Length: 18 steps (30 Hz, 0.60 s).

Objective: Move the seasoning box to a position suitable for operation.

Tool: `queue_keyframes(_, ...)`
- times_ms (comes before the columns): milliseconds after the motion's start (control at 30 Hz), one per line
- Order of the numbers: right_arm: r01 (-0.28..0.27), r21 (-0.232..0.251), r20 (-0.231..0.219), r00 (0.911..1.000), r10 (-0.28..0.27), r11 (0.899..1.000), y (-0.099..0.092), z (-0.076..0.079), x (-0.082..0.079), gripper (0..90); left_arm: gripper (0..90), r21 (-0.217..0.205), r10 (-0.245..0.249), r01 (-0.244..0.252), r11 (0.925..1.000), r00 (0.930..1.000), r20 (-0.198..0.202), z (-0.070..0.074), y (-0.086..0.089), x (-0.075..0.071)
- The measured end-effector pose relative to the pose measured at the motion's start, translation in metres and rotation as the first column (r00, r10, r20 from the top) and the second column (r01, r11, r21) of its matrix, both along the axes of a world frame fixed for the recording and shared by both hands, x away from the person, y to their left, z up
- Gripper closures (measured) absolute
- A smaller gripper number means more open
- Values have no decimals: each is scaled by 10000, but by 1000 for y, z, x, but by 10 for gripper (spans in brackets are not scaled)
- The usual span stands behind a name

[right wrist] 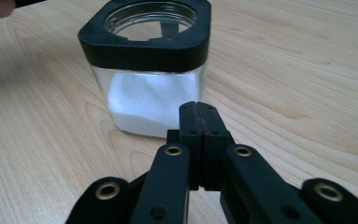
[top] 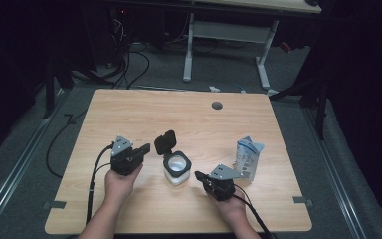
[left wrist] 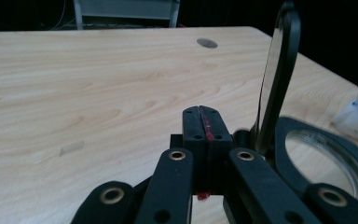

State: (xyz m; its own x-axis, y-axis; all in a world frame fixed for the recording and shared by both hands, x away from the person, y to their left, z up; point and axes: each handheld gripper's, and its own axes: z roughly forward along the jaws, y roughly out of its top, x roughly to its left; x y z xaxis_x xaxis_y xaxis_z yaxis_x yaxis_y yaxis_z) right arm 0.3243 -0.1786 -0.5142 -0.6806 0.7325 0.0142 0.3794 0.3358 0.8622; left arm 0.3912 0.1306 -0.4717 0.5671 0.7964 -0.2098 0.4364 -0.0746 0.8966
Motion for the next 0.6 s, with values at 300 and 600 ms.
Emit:
queue_keyframes(300, -255, -31, -22, 9997, 255, 9997, 10, 0, -2, 900, 900, -325, -277, 282, 9991, 9995, 150, 11, -14, 4)
queue_keyframes(600, -375, -139, 30, 9993, 375, 9992, 17, 0, -2, 900, 900, -372, -337, 345, 9987, 9992, 218, 10, -15, -2)
